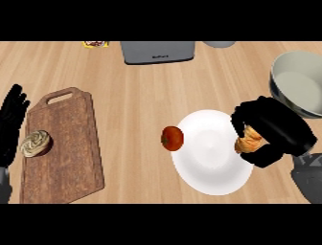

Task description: Pick the croissant from the plate and place it in the bowl

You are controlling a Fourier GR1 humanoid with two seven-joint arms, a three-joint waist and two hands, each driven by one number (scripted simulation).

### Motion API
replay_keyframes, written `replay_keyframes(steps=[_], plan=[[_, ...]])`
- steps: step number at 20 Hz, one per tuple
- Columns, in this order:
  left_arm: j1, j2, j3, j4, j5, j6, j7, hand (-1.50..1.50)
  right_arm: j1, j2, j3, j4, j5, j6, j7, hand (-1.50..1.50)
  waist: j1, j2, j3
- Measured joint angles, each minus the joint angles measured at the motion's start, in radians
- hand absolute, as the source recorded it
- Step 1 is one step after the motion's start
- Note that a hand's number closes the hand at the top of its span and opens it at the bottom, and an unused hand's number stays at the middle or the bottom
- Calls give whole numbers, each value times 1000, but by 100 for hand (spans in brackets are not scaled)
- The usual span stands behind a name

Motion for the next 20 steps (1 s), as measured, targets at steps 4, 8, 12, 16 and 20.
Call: replay_keyframes(steps=[4, 8, 12, 16, 20], plan=[[18, 8, 20, -15, 12, -4, -8, 0, 64, -112, -221, -83, -208, 8, -154, 150, -7, 7, 0], [6, 7, 15, -26, 13, -14, -6, 0, 135, -232, -460, -68, -407, 80, -285, 150, 14, 18, -2], [-4, -6, -6, -46, 5, -27, 0, 0, 164, -327, -641, 63, -528, 164, -408, 150, 54, 28, -3], [-39, -15, -15, -19, -7, -47, -7, 0, 101, -370, -671, 247, -553, 208, -471, 150, 86, 36, -3], [-68, -33, -30, -18, -23, -49, 7, 0, -21, -385, -628, 452, -518, 188, -515, 150, 110, 40, -4]])
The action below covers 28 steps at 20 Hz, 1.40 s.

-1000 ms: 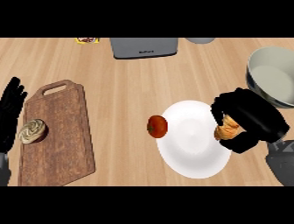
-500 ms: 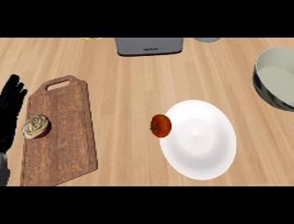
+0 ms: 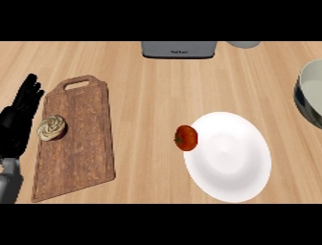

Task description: Pick the croissant from the plate and place it in the bowl

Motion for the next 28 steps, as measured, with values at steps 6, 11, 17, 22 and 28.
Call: replay_keyframes(steps=[6, 11, 17, 22, 28], plan=[[-12, -17, 2, 15, -13, -11, -12, 0, -163, 28, 83, 286, 98, -85, -101, 150, 16, 4, 0], [-7, -30, -3, 10, -25, -16, -16, 0, -295, 58, 124, 507, 167, -161, -179, 150, 26, 7, 1], [-26, -38, -9, 8, -27, -23, -8, 0, -358, 51, 220, 677, 324, -231, -154, -150, 46, 17, 2], [-49, -43, -10, 15, -31, -25, -2, 0, -420, 55, 261, 813, 383, -202, -197, -150, 57, 23, 4], [-63, -41, -8, 13, -32, -28, 10, 0, -476, 64, 186, 923, 285, -88, -203, -150, 56, 23, 6]])
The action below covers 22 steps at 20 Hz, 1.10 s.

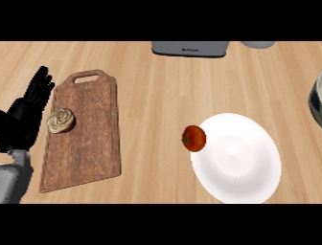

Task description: Pick the croissant from the plate and place it in the bowl

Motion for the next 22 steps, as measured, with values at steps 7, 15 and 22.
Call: replay_keyframes(steps=[7, 15, 22], plan=[[14, 4, 12, 4, 6, -5, -12, 0, -61, -31, -172, 109, -203, 164, 118, -150, -6, 2, 2], [7, 4, 19, -2, 8, -3, -8, 0, -58, -133, -235, 143, -284, 289, 247, -150, -11, 12, 8], [10, -1, 19, -2, 7, 1, -9, 0, -45, -169, -274, 139, -342, 370, 339, -150, -19, 14, 14]])
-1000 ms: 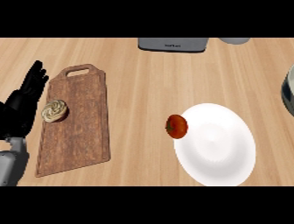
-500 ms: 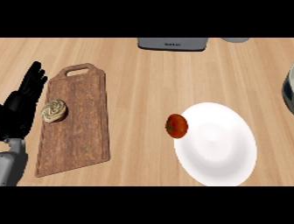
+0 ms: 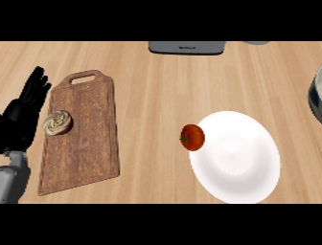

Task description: Pick the croissant from the plate and place it in the bowl

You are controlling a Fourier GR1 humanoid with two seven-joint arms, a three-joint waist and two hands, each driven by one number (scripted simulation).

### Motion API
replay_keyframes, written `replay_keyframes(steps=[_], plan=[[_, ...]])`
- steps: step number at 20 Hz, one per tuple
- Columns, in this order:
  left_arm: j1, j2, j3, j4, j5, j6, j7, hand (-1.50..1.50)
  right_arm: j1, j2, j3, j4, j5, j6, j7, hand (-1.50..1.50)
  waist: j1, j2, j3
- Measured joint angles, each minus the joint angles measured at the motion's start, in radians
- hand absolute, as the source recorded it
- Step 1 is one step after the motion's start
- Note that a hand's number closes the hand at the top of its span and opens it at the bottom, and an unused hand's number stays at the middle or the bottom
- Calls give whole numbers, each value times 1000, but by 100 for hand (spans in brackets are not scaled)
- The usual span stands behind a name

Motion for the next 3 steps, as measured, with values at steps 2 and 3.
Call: replay_keyframes(steps=[2, 3], plan=[[4, -2, 2, -1, -1, 3, -1, 0, 4, -6, -12, -5, -19, 24, 24, -150, -3, -1, 1], [2, -1, 3, -1, 0, 2, -1, 0, 3, -8, -20, -7, -30, 36, 39, -150, -4, -2, 1]])
